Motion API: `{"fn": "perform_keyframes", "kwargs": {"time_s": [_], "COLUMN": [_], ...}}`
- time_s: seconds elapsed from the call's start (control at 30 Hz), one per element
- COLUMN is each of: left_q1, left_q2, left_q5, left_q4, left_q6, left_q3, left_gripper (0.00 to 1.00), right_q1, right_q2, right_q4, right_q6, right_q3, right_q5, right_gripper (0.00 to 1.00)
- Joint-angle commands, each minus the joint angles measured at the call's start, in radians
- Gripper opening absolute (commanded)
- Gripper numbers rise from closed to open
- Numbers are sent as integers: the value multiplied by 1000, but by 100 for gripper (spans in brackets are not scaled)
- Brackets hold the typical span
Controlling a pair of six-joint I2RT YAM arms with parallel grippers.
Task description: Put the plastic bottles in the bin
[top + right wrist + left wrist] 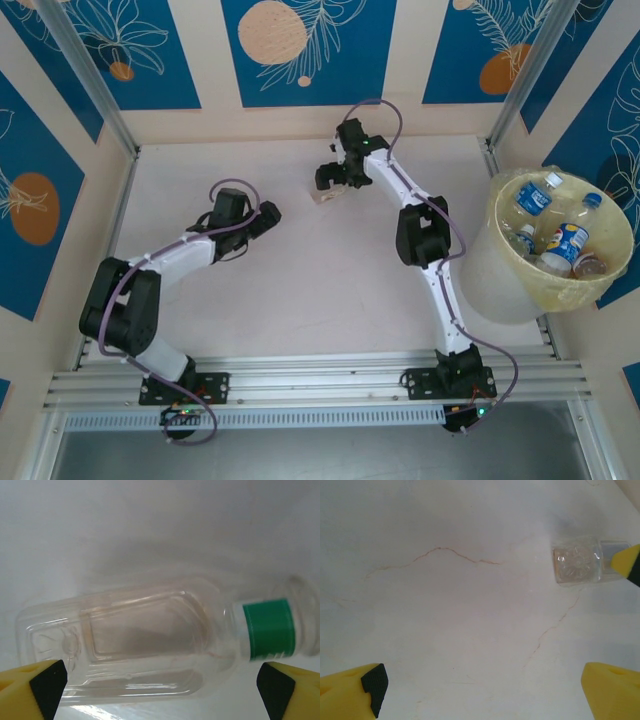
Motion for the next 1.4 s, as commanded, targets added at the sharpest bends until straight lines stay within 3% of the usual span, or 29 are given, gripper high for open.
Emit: {"fn": "perform_keyframes", "kwargs": {"time_s": [0.0,0.1,0.33,0.5,0.63,0.83,0.97,1.07,1.37], "left_q1": [13,14,19,19,18,12,8,8,-4], "left_q2": [30,29,16,51,131,440,629,736,1040], "left_q5": [54,59,76,209,228,411,338,363,606], "left_q4": [24,23,41,109,268,222,33,-36,-96], "left_q6": [-19,-17,16,145,209,329,550,625,480], "left_q3": [8,1,-6,72,127,514,819,969,1352], "left_gripper": [100,100,100,100,100,100,100,100,100], "right_q1": [39,68,71,73,71,35,-3,-33,-61], "right_q2": [-35,-9,-9,-174,-297,-521,-657,-737,-856], "right_q4": [35,32,-8,86,121,324,465,496,534], "right_q6": [178,168,154,121,126,289,390,400,402], "right_q3": [8,30,-19,-240,-372,-670,-855,-940,-1058], "right_q5": [187,317,308,259,228,94,55,61,94], "right_gripper": [99,100,100,99,100,100,100,100,100]}}
